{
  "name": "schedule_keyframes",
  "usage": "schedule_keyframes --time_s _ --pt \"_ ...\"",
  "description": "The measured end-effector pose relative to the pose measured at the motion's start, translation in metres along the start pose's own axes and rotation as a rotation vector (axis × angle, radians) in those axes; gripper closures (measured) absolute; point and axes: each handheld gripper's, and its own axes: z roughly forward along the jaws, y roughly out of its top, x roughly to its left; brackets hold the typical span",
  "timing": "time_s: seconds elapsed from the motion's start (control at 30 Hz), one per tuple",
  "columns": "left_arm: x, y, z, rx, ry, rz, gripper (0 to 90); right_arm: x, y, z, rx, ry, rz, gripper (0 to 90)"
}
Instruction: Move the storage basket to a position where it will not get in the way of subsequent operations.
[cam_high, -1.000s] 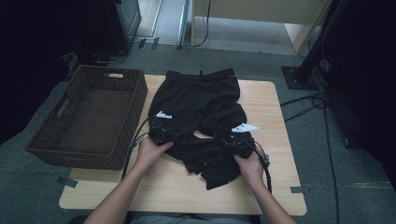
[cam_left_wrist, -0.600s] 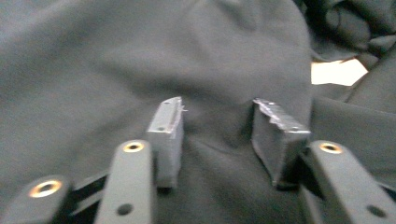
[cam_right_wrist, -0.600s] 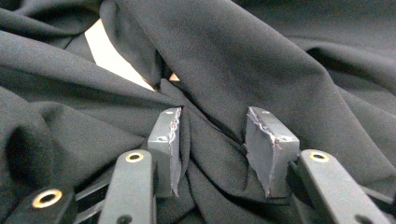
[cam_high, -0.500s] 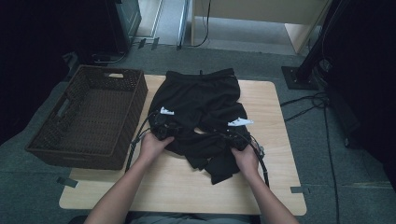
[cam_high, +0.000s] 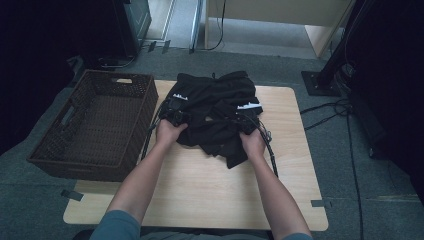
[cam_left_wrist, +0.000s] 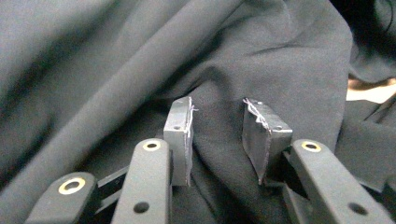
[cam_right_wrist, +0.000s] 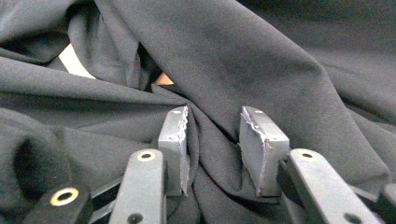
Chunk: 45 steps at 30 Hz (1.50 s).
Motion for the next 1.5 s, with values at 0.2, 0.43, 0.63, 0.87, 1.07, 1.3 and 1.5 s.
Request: schedule_keyframes --time_s 0.2,0.43,0.63,0.87,1.07,1.3,1.5 --pt "0.004 -0.001 -0.004 0.027 -0.088 -0.032 52.8 0.003 0.004 0.003 0.006 0.000 -0.001 63.5" --pt "-0.011 -0.018 -0.013 0.026 -0.107 0.042 51.3 0.011 -0.018 -0.015 -0.010 0.049 -0.020 64.8" --pt "-0.026 -0.030 -0.027 0.018 -0.156 0.066 47.3 0.025 -0.048 -0.039 -0.030 0.094 -0.043 63.0" --pt "-0.043 -0.051 -0.042 0.018 -0.203 0.117 45.3 0.049 -0.077 -0.062 -0.043 0.139 -0.108 59.9" --pt "-0.053 -0.077 -0.049 0.045 -0.211 0.164 44.5 0.068 -0.094 -0.095 0.031 0.281 -0.097 51.9" --pt "-0.043 -0.090 -0.059 0.025 -0.211 0.150 44.9 0.036 -0.082 -0.127 -0.113 0.210 -0.063 52.3" --pt "-0.033 -0.094 -0.067 0.033 -0.174 0.138 45.7 0.007 -0.094 -0.116 -0.064 0.161 -0.007 44.3"
